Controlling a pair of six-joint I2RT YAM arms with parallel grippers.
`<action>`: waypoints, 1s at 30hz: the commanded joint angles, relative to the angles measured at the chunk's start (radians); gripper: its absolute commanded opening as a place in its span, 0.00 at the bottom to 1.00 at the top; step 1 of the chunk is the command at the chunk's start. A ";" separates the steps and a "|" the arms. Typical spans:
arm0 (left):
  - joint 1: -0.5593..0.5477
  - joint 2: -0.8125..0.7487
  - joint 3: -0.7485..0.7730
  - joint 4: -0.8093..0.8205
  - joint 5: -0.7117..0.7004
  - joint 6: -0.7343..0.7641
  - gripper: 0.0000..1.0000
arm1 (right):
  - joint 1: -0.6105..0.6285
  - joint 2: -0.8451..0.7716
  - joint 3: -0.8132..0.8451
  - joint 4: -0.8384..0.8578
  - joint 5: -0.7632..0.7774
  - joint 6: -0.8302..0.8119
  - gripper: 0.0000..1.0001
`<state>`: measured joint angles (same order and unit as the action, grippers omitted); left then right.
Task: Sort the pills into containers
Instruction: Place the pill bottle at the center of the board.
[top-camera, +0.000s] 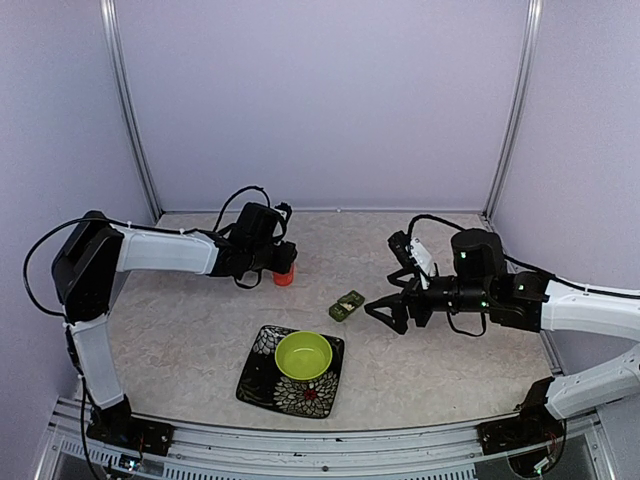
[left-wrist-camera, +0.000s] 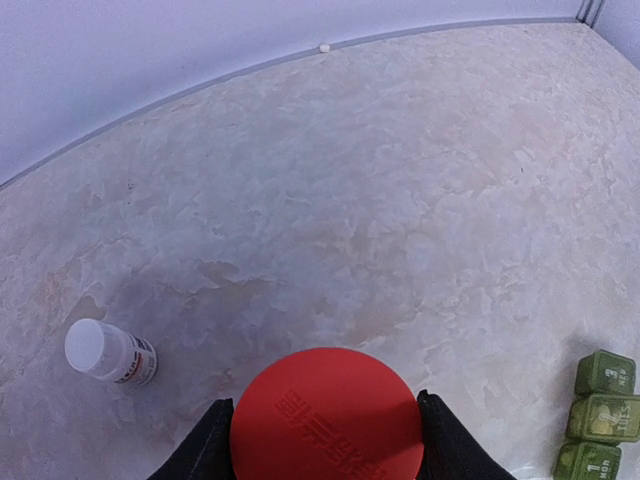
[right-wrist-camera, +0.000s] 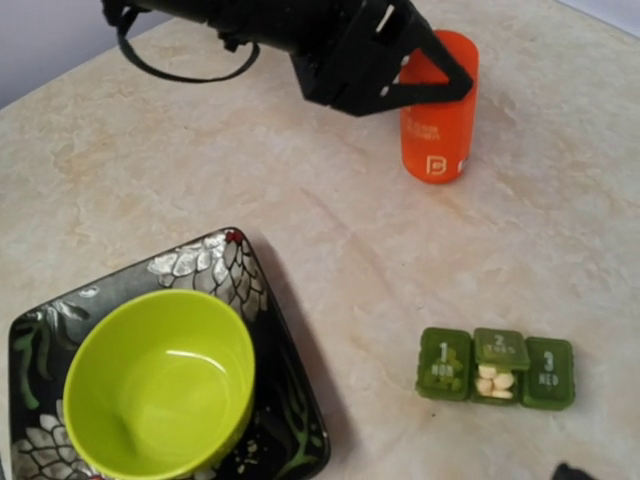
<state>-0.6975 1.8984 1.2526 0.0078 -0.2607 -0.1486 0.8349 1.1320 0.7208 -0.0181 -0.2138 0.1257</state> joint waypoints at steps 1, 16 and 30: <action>0.036 0.021 0.050 0.076 -0.016 0.022 0.28 | -0.008 -0.003 -0.015 0.003 0.015 0.012 1.00; 0.117 0.092 0.059 0.201 0.101 0.005 0.38 | -0.009 0.026 -0.014 0.024 0.013 0.025 1.00; 0.118 0.054 0.064 0.187 0.110 -0.006 0.73 | -0.019 0.083 0.014 -0.006 0.066 0.024 1.00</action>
<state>-0.5827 1.9892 1.2858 0.1730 -0.1555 -0.1513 0.8345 1.1862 0.7204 -0.0170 -0.1909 0.1478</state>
